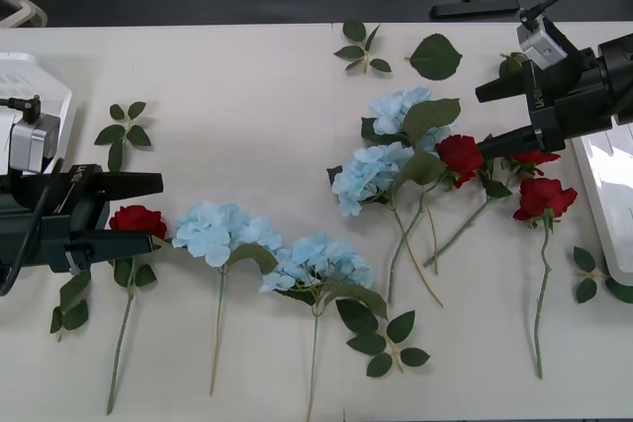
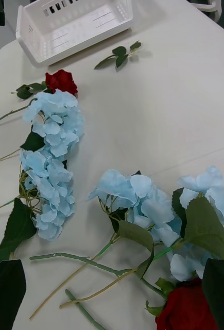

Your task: Place the red flowers into the right box and the blue flowers into the left box. If a person shows an open palm, hand one flower to the person first, then continue sorting.

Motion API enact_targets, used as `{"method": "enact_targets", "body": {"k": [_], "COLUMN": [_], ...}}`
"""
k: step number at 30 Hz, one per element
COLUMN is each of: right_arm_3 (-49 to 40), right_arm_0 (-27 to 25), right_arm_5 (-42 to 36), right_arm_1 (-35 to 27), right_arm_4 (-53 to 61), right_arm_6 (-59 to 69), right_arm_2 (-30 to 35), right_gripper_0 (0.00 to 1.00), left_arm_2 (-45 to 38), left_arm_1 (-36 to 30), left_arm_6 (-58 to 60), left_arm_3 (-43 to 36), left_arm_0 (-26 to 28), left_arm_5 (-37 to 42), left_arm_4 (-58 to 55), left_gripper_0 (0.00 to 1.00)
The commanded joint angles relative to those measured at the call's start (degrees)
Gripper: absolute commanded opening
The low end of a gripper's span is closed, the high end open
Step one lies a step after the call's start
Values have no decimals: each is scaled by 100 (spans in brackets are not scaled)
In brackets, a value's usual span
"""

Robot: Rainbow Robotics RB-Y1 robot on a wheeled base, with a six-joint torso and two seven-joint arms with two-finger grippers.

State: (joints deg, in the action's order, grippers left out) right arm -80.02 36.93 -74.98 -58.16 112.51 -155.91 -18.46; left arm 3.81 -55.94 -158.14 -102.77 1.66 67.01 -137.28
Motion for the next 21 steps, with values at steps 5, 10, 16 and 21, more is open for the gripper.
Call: {"method": "enact_targets", "body": {"k": [5,10,16,21], "right_arm_3": [-137,-137,-137,-137], "right_arm_0": [-10,-10,-10,-10], "right_arm_5": [37,37,37,37], "right_arm_1": [-231,-231,-231,-231], "right_arm_4": [78,78,78,78], "right_arm_6": [91,91,91,91], "right_arm_2": [88,88,88,88], "right_gripper_0": [100,100,100,100], "left_arm_2": [-161,-161,-161,-161], "left_arm_1": [83,83,83,83], "left_arm_6": [314,314,314,314], "left_arm_3": [-15,-15,-15,-15], "left_arm_0": [-157,-157,-157,-157], "left_arm_5": [66,66,66,66], "left_arm_4": [-88,-88,-88,-88], "left_gripper_0": [100,100,100,100]}}
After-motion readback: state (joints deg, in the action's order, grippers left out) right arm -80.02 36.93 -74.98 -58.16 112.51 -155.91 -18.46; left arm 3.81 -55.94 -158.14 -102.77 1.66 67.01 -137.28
